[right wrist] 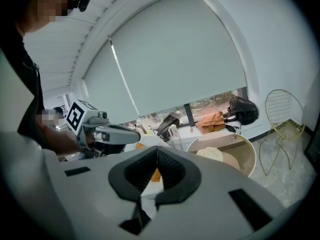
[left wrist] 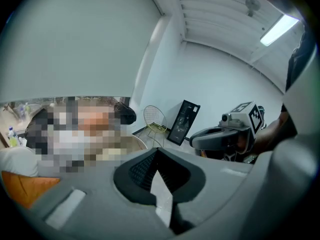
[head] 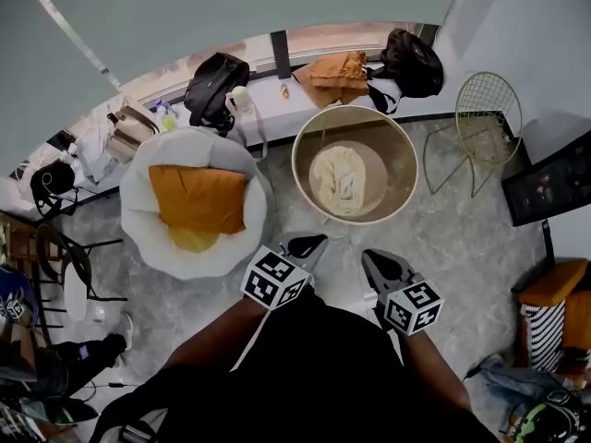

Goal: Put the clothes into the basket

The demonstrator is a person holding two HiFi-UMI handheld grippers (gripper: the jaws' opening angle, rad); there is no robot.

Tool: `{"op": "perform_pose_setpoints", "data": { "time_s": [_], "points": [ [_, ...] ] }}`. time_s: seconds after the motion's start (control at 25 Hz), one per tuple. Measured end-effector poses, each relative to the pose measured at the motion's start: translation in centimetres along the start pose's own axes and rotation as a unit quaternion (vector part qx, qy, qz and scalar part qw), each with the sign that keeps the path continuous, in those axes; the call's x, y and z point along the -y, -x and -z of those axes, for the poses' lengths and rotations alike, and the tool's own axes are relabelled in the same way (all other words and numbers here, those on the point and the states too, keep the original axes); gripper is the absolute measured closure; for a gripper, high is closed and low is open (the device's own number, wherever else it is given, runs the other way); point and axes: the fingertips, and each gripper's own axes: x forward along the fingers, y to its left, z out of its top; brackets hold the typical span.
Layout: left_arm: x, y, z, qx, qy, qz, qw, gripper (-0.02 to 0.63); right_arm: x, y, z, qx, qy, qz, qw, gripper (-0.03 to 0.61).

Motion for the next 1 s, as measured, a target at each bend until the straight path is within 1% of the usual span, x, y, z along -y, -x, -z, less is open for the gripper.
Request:
{"op": "perform_pose_setpoints", "data": {
  "time_s": [0.12,0.28,0.44,0.6,0.72,0.88,1.0],
  "points": [
    [-2.7,-0.6,-0.9,0.000,0.002,0.002,1.0000,0.614,1.2,-2.4,-1.2,-0.011,-0.001,0.008,1.000,0.565],
    [-5.3,-1.1,-1.6,-0.004,-0.005,-0.001,1.0000,0.614,2.6,-4.7,-2.6,-0.009,-0.003,0.021,1.000,0.565],
    [-7.1,-1.4,-1.8,-0.010,0.001,-0.008,0.9999,0.614,3.9,-6.6,-3.4,-0.014,-0.003,0.024,1.000,0.563],
    [-8.4,-2.9,-1.8,-0.020,0.011,-0.019,0.9996,0.614,6.3,-8.0,-4.3,-0.013,-0.007,0.023,1.000,0.563],
    [-9.1,-4.6,-2.5,-0.023,0.019,-0.030,0.9991,0.614,9.0,-8.9,-5.1,-0.013,-0.007,0.019,1.000,0.563],
    [-10.4,-7.6,-3.9,-0.031,0.032,-0.055,0.9975,0.614,14.1,-10.4,-6.3,-0.023,-0.011,0.015,1.000,0.563],
    [-11.6,-10.0,-5.4,-0.039,0.037,-0.074,0.9958,0.614,17.4,-11.8,-7.3,-0.037,0.000,0.002,0.999,0.563]
  ]
}}
